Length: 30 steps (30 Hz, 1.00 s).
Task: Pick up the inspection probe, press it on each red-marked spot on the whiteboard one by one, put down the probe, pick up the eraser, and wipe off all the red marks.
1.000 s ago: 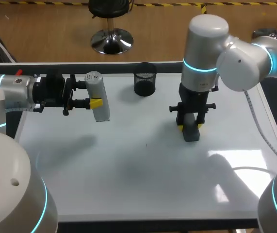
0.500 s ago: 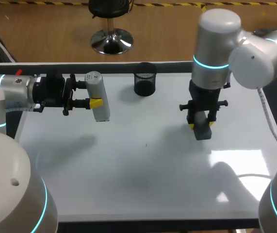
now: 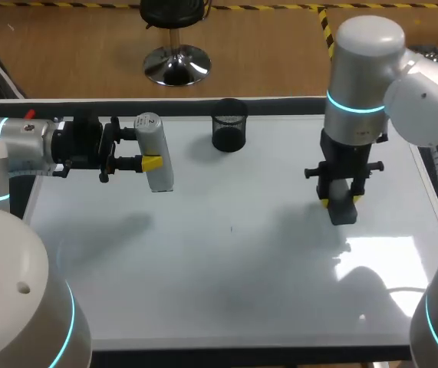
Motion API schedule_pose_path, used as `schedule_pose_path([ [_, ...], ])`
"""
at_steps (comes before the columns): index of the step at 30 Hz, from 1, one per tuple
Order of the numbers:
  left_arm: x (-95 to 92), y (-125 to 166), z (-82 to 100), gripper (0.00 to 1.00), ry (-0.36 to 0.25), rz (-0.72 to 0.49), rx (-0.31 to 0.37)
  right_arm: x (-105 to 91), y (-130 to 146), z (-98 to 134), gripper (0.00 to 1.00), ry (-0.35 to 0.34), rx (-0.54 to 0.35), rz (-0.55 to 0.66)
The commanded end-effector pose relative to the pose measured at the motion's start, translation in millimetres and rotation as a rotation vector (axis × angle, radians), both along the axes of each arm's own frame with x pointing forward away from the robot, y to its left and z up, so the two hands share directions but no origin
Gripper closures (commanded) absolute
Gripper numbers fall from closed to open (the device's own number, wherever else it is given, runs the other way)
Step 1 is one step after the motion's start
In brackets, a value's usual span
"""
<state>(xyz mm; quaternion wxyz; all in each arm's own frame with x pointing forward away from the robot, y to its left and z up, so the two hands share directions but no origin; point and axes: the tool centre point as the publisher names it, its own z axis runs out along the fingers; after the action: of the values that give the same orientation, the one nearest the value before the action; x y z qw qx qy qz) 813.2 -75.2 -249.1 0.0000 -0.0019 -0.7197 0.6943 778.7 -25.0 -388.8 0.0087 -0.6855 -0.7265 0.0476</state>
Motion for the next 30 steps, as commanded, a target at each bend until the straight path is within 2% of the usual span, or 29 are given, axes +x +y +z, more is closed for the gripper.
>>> schedule_pose_path([
  [1, -1.2, -0.3, 1.2, 1.0, -0.002, 0.004, 0.0, -5.2, -14.9, 3.9, 1.0, -0.012, -0.006, -0.013],
  [13, -1.2, -0.3, 1.2, 1.0, -0.002, 0.004, 0.0, -1.0, -36.8, 2.8, 1.0, 0.005, 0.002, -0.026],
  [30, -1.2, -0.3, 1.2, 1.0, -0.002, 0.004, 0.0, 3.8, -43.3, -24.6, 1.0, 0.043, 0.003, -0.057],
])
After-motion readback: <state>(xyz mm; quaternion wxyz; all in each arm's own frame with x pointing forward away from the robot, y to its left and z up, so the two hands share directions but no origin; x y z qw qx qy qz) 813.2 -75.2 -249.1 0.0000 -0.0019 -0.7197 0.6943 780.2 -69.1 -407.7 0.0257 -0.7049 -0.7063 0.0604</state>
